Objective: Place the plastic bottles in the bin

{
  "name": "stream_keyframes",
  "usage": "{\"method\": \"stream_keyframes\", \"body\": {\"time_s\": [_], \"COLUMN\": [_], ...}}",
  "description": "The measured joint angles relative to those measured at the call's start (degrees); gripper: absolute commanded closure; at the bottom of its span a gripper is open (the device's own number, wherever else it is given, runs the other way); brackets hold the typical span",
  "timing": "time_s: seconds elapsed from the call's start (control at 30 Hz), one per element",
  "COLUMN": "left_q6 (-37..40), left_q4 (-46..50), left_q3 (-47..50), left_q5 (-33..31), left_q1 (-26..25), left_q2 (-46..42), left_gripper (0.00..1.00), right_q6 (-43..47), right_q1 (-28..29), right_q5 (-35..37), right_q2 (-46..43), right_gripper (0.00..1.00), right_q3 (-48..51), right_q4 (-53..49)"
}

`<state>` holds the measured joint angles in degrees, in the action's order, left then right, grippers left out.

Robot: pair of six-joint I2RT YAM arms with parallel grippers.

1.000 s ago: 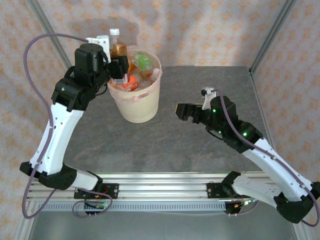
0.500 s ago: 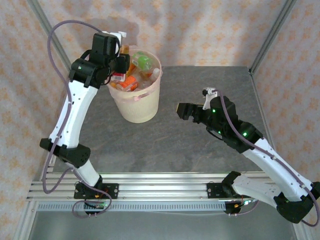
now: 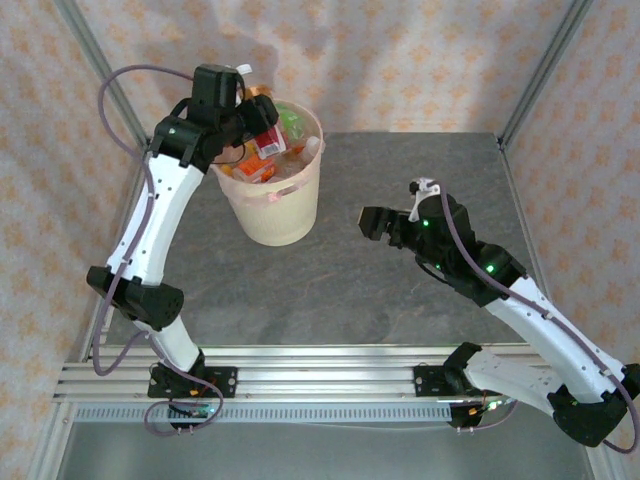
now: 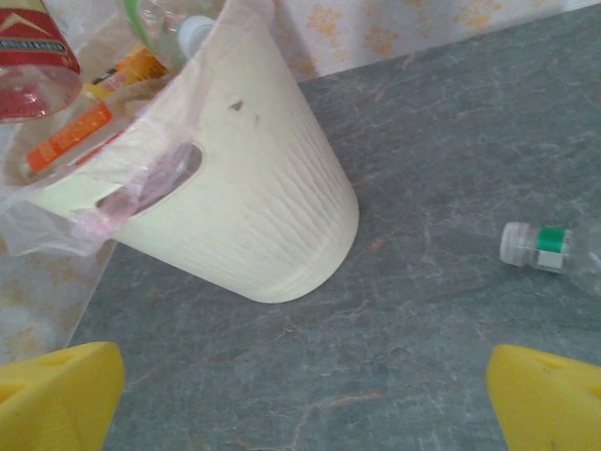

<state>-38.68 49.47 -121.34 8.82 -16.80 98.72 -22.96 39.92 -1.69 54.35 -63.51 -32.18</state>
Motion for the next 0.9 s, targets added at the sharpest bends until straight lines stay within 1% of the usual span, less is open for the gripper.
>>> {"method": "stream_keyframes", "body": {"time_s": [0.1, 0.17, 0.3, 0.37, 0.43, 0.5, 0.63, 0.9], "left_q6": [-5.25, -8.13, -12.7, -14.34, -15.5, -15.96, -15.91, -15.3], "left_q4": [-3.13, -5.01, -8.94, -9.81, -10.12, -10.27, -10.27, -10.23], "left_q3": [3.93, 6.75, 11.67, 13.22, 14.38, 14.95, 15.02, 15.39], "left_q5": [0.24, 0.2, -0.42, -0.68, -0.9, -1.03, -1.79, -2.91], "left_q1": [-0.02, -0.02, 0.37, 0.46, 0.46, 0.46, 0.98, 1.95], "left_q2": [0.0, -0.31, -1.99, -3.21, -4.33, -5.05, -5.35, -6.29], "left_gripper": [0.61, 0.57, 0.39, 0.28, 0.21, 0.16, 0.13, 0.14], "right_q6": [0.0, 0.0, 0.0, 0.0, 0.02, 0.0, 0.0, 0.0], "right_q1": [0.0, 0.0, 0.0, 0.0, 0.0, 0.0, 0.0, 0.0], "right_q5": [0.87, 1.2, 1.6, 1.73, 1.75, 1.75, 1.75, 1.88], "right_q2": [0.0, 0.0, 0.0, 0.0, 0.0, 0.0, 0.0, 0.0], "right_gripper": [0.01, 0.01, 0.01, 0.01, 0.01, 0.01, 0.01, 0.01], "right_q3": [0.0, 0.0, 0.0, 0.0, 0.0, 0.0, 0.0, -0.07], "right_q4": [-1.03, -1.49, -2.16, -2.4, -2.58, -2.58, -2.58, -2.58]}}
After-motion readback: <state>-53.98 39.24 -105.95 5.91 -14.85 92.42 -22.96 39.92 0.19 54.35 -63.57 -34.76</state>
